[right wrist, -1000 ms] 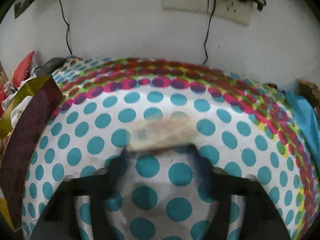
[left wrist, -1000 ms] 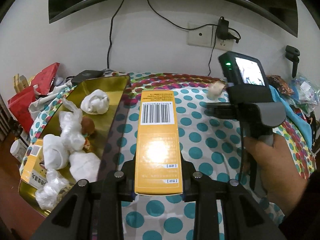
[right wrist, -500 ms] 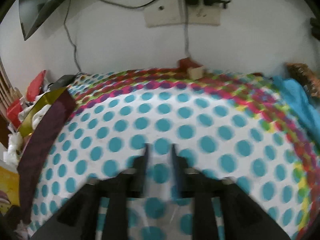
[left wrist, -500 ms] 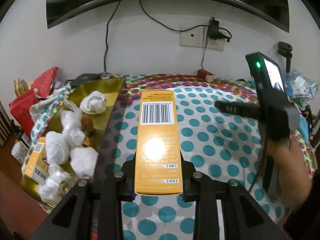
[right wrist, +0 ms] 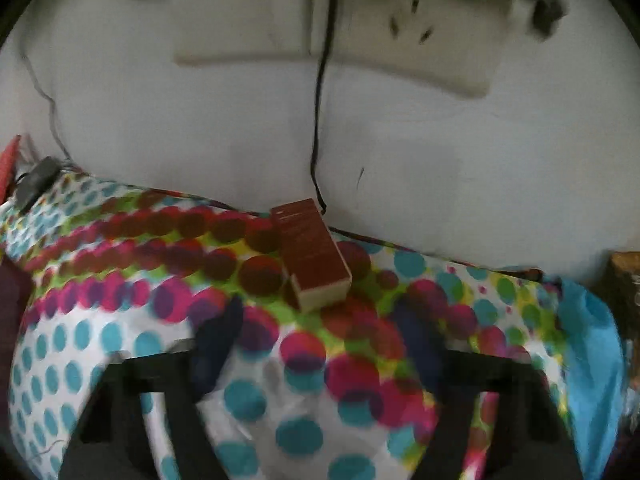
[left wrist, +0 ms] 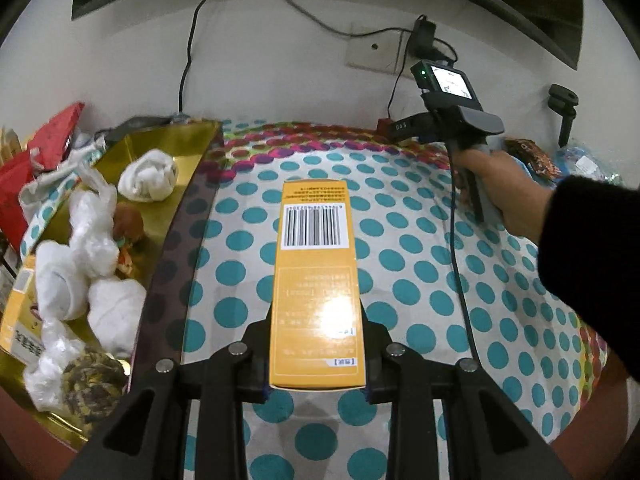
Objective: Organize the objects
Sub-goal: 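Hold the yellow box in the left gripper while the right gripper grasps and lifts the red box, then carry the yellow box over the tray and release it with the left gripper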
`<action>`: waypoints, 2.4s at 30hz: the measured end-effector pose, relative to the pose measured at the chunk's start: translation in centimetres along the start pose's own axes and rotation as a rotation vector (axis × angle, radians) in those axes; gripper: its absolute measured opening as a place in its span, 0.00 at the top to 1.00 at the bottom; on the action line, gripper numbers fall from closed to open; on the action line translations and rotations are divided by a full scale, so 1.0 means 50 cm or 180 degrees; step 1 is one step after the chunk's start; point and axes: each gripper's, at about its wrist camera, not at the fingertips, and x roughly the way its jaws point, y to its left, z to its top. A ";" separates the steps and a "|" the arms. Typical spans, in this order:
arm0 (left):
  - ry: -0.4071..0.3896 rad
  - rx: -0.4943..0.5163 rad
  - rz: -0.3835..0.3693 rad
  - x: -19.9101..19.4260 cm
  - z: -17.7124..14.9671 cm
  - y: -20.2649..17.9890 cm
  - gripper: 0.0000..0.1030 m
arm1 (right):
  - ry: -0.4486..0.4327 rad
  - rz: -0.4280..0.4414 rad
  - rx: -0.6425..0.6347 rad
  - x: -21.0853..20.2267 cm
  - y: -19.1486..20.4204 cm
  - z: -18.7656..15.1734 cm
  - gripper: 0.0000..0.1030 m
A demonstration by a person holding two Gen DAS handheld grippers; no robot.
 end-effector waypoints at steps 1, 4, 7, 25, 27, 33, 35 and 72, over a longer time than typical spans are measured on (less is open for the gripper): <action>0.0010 -0.0012 -0.0012 0.003 0.000 0.002 0.71 | 0.0035 0.0023 0.0010 0.015 0.000 0.006 0.63; 0.0028 -0.0032 -0.0037 0.009 0.000 0.001 0.71 | 0.0010 0.0042 -0.0015 0.034 0.007 0.018 0.69; -0.0004 0.0002 -0.0051 0.006 0.005 -0.011 0.71 | -0.0022 0.0036 -0.0048 0.030 0.016 0.023 0.74; -0.0325 -0.0076 0.0306 -0.105 -0.035 -0.029 0.71 | -0.0408 0.0436 -0.0023 -0.259 0.097 -0.269 0.74; -0.0373 -0.0100 0.0392 -0.124 -0.036 -0.019 0.71 | -0.0480 0.0450 0.0017 -0.295 0.102 -0.299 0.74; -0.0491 -0.0206 0.0657 -0.162 -0.024 0.031 0.71 | -0.0603 0.0395 -0.0016 -0.342 0.125 -0.339 0.74; -0.0532 -0.0253 0.0729 -0.174 -0.021 0.048 0.71 | -0.0669 0.0337 -0.0058 -0.353 0.137 -0.344 0.74; -0.0605 -0.0165 0.1136 -0.143 0.094 0.191 0.28 | -0.0799 0.0719 0.0613 -0.386 0.034 -0.371 0.20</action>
